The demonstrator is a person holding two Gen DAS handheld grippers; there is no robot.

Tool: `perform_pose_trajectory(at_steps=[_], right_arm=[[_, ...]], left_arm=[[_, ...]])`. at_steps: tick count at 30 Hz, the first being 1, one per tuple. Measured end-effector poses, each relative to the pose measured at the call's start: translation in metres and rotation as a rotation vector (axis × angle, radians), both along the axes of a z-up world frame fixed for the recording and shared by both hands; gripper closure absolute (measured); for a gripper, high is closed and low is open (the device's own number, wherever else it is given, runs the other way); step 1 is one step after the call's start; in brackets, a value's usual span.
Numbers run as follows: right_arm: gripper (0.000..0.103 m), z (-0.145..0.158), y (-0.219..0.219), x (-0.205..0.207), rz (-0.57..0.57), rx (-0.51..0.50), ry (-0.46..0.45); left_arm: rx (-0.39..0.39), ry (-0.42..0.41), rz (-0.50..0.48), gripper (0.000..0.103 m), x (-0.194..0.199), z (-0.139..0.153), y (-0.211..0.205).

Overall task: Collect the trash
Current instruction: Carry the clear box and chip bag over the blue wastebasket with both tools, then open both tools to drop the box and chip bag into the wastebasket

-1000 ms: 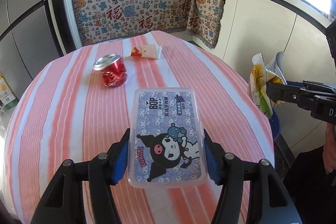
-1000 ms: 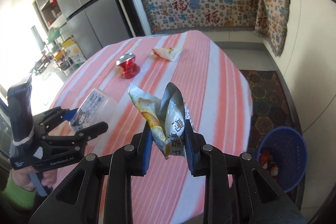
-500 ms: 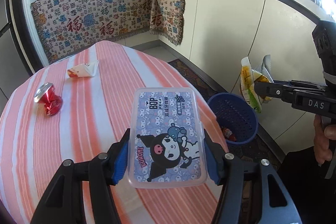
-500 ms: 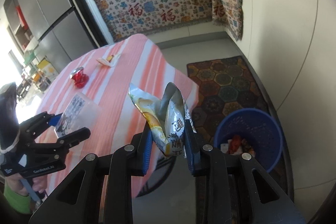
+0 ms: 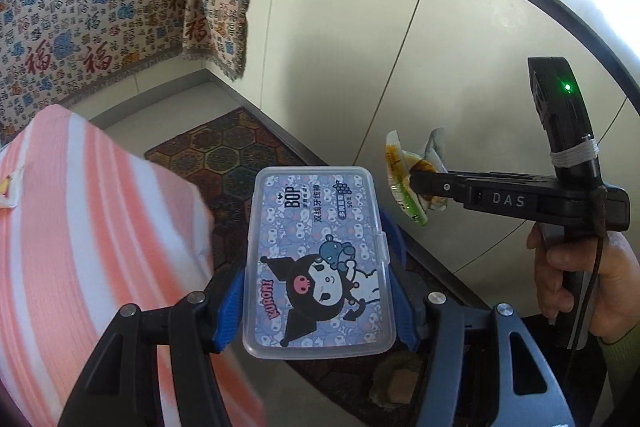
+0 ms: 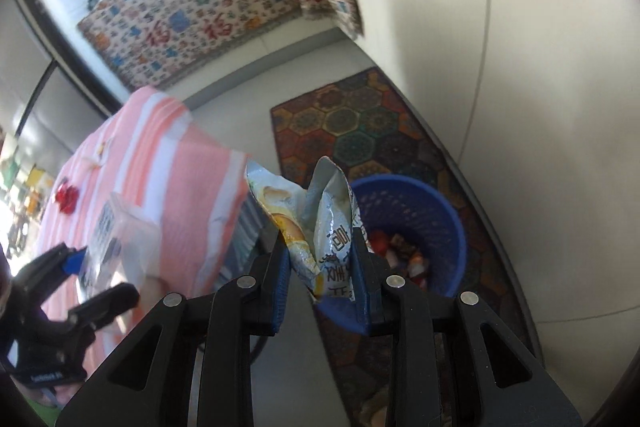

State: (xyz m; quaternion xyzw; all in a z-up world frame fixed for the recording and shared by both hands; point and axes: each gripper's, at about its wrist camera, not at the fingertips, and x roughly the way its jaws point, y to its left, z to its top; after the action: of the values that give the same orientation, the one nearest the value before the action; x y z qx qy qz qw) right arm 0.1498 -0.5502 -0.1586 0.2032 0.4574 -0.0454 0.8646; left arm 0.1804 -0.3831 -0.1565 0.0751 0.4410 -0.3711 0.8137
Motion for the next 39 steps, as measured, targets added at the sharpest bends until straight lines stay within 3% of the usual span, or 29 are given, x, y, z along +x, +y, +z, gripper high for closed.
perform_pose_trajectory(at_steps=[7, 12, 20, 24, 26, 33, 39], right_arm=[[0.075, -0.034, -0.042, 0.018, -0.083, 0.045, 0.065], [0.075, -0.056, -0.060, 0.021, -0.127, 0.089, 0.095], [0.073, -0.063, -0.070, 0.029, -0.148, 0.109, 0.097], [0.066, -0.063, -0.071, 0.031, -0.157, 0.108, 0.085], [0.053, -0.060, -0.072, 0.031, -0.160, 0.118, 0.063], [0.052, -0.045, -0.075, 0.026, -0.189, 0.093, 0.010], [0.048, -0.027, -0.066, 0.025, -0.174, 0.036, -0.031]], left_arm=[[0.011, 0.055, -0.011, 0.041, 0.029, -0.042, -0.066], [0.038, 0.108, 0.006, 0.041, 0.048, -0.073, -0.090], [0.085, 0.111, -0.024, 0.040, 0.050, -0.101, -0.111], [0.078, 0.118, -0.035, 0.036, 0.056, -0.109, -0.119], [0.075, 0.125, -0.043, 0.031, 0.058, -0.113, -0.124], [0.070, 0.118, -0.023, 0.031, 0.064, -0.114, -0.127], [0.053, 0.096, 0.012, 0.031, 0.058, -0.096, -0.108]])
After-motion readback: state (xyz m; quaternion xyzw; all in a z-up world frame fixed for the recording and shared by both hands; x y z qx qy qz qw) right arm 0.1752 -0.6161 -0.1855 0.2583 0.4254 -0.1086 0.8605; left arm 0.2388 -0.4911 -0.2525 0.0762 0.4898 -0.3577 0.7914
